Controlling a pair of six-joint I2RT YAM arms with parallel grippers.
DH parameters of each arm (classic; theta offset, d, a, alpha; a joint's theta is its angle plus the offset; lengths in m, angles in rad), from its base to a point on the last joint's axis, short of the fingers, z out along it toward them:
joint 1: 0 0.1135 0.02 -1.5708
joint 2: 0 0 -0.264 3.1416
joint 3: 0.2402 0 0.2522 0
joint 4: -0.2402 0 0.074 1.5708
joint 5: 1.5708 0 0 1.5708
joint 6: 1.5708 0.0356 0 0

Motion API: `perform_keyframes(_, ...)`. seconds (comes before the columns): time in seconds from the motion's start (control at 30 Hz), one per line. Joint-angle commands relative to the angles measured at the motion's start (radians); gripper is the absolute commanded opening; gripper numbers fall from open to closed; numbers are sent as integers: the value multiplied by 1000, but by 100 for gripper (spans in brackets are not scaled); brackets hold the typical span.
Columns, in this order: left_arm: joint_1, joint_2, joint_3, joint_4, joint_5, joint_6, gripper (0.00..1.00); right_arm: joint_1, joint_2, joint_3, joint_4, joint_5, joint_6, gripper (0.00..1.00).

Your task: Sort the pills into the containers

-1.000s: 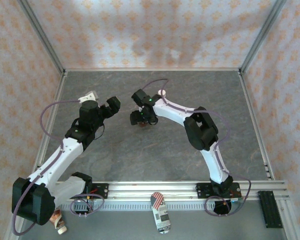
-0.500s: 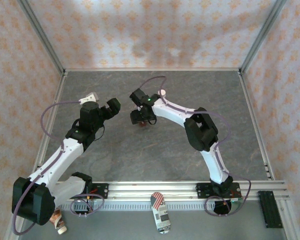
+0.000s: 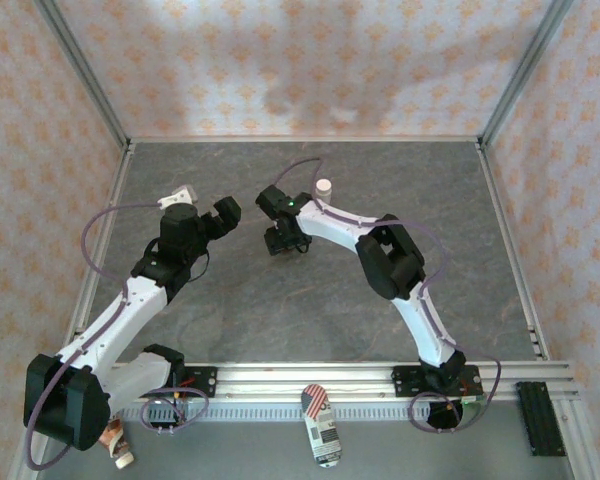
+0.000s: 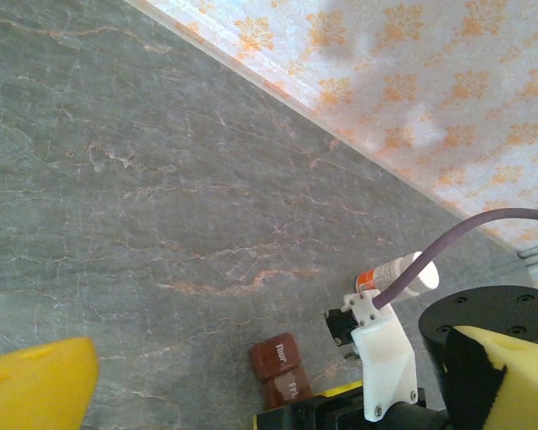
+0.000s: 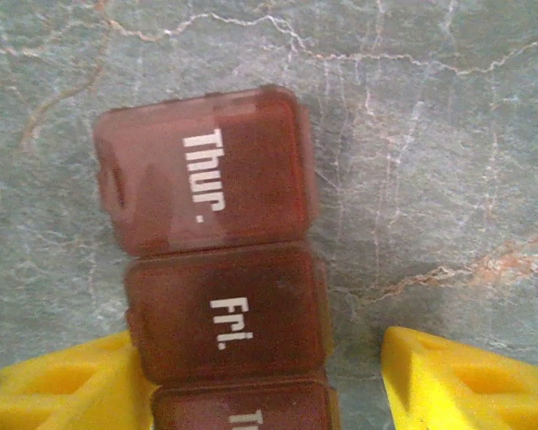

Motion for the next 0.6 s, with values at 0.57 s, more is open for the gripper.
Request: perform_keyframes(0.57,10,-5,-23,16,-16,-9,100,12,34,32,-29,26,-22,54)
